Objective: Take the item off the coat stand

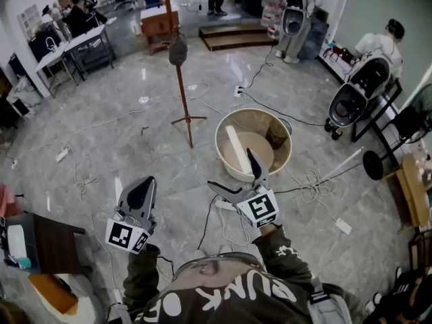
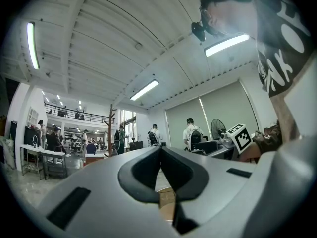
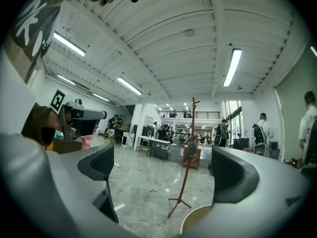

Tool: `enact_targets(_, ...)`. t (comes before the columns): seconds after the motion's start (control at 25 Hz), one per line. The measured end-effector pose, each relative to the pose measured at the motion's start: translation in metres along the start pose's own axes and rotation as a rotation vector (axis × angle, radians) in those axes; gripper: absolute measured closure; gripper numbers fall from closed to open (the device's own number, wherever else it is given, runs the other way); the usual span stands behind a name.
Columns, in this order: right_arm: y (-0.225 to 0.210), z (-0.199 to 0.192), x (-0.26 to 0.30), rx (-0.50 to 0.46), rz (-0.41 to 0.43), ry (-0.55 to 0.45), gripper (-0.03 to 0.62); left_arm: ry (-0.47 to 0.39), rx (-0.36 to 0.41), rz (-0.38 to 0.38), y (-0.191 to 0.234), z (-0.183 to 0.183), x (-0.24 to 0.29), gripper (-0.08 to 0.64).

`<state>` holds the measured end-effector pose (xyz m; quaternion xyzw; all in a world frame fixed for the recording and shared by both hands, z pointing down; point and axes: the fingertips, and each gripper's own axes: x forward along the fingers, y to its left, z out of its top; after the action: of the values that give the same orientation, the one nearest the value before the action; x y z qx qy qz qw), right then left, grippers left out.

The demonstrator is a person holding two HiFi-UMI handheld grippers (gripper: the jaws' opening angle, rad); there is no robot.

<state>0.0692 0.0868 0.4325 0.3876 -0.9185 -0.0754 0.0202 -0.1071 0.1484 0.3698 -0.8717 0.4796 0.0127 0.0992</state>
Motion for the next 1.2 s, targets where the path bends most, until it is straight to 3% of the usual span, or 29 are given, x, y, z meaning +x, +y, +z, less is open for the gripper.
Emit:
enact_targets(0.44, -0.03, -0.016, -0.014, 0.018, 0.009, 0.003, -0.003, 0.048, 0.007, 0.043, -0.018, -0.01, 0.012, 0.557)
enact_targets(0.68, -0.045, -0.027, 0.001, 0.026, 0.01, 0.014, -0.003, 0.063, -0.004, 0.057, -0.005, -0.022, 0.026, 0.557)
enact_targets(0.88, -0.059, -0.037, 0.036, 0.021, 0.002, 0.026, -0.003, 0.055, -0.011, 0.048, 0.025, -0.039, 0.049, 0.558)
enact_targets(1.2, -0.099, -0.052, 0.132, 0.023, -0.043, 0.061, -0.003, 0.041, -0.038, 0.011, 0.112, -0.064, 0.11, 0.557)
